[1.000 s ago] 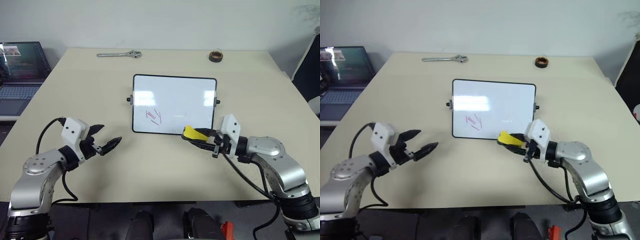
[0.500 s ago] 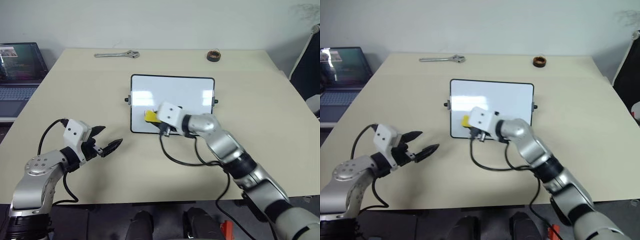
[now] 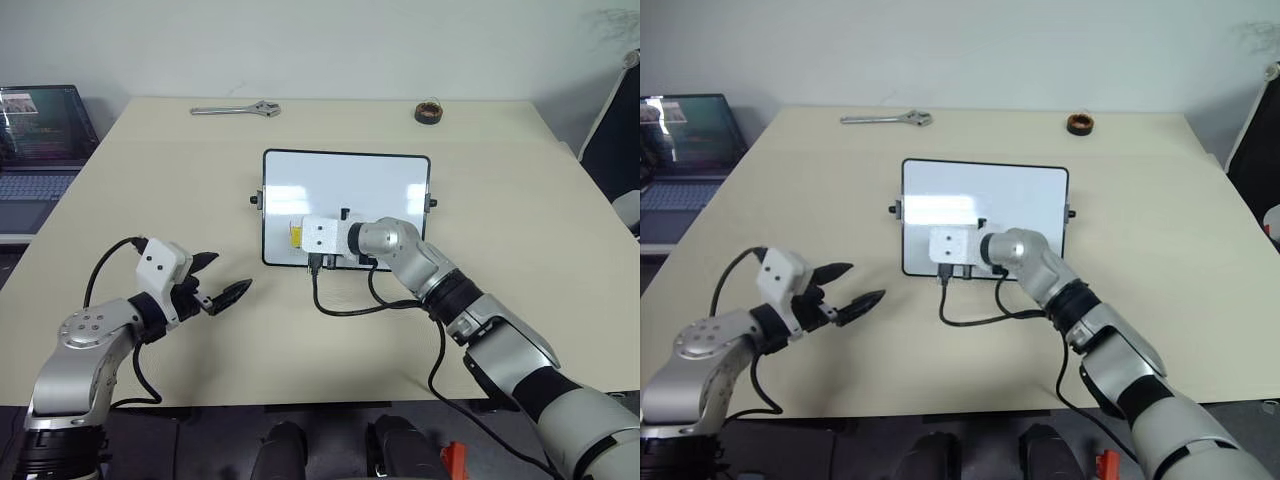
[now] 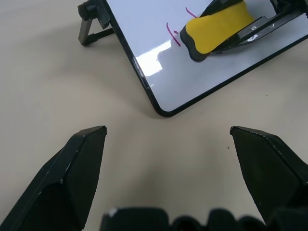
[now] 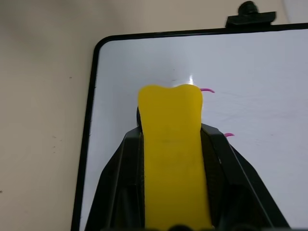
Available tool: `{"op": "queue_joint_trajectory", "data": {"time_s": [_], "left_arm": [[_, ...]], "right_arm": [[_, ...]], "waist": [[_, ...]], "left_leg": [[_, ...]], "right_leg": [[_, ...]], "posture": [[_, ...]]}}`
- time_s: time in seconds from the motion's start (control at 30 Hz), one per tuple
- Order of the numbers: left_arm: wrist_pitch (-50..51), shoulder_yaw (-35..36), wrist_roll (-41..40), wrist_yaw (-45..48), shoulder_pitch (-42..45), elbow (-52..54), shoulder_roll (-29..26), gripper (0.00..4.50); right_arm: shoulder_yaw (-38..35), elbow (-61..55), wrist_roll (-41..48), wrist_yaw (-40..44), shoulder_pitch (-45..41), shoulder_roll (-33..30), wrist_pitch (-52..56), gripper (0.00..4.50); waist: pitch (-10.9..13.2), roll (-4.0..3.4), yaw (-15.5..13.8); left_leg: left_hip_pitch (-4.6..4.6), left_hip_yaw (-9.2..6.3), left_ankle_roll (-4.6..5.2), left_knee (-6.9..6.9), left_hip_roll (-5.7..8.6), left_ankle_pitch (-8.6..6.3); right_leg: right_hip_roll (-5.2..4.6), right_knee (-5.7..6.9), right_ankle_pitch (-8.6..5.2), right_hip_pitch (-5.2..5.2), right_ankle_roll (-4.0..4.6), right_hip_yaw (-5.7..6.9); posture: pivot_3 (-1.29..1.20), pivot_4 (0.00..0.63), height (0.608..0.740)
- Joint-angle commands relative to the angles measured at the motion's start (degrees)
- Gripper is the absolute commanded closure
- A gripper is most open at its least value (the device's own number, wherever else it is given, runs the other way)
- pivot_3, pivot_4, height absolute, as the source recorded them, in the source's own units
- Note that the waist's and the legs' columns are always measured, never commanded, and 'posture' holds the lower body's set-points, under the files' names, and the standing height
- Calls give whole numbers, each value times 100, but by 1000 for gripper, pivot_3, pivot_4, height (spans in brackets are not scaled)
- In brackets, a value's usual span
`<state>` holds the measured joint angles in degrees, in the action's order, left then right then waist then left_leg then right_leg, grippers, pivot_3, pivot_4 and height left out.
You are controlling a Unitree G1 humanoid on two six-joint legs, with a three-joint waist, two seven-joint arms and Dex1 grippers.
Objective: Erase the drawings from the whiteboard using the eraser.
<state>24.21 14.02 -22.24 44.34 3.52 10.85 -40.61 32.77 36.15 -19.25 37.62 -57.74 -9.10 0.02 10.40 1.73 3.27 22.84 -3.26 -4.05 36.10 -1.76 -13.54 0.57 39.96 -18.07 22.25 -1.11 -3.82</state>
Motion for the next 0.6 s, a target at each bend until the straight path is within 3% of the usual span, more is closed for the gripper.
{"op": "queue_joint_trajectory", "data": {"time_s": [0.03, 0.13, 0.27, 0.6], "left_arm": [[-69, 39, -9, -26, 86, 173, -30, 0], [-92, 19, -3, -5, 102, 126, -30, 0], [-109, -22, 11, -1, 118, 97, -3, 0], [-108, -15, 4, -7, 110, 106, 1, 0]], "right_arm": [[-262, 179, -91, -364, -232, 96, -99, 3329], [-480, 447, -70, -940, -504, 308, -269, 3329], [-462, 692, -96, -990, -631, 509, -371, 3329], [-72, 444, -399, 106, -303, 158, -340, 3329]], "waist": [[0, 0, 1], [1, -1, 2], [0, 0, 2], [1, -1, -12]], "left_leg": [[0, 0, 0, 1, 0, 0], [0, -1, 0, 1, 0, 1], [2, 0, -1, 0, 0, 0], [3, -1, 0, 0, 1, 0]], "right_leg": [[1, 2, 0, 0, 0, 0], [2, 5, 0, 2, 1, 0], [1, 0, 0, 2, 0, 0], [-1, 0, 0, 3, 1, 1]], "posture": [[0, 150, 740], [0, 150, 740], [0, 150, 740], [0, 150, 740]]}}
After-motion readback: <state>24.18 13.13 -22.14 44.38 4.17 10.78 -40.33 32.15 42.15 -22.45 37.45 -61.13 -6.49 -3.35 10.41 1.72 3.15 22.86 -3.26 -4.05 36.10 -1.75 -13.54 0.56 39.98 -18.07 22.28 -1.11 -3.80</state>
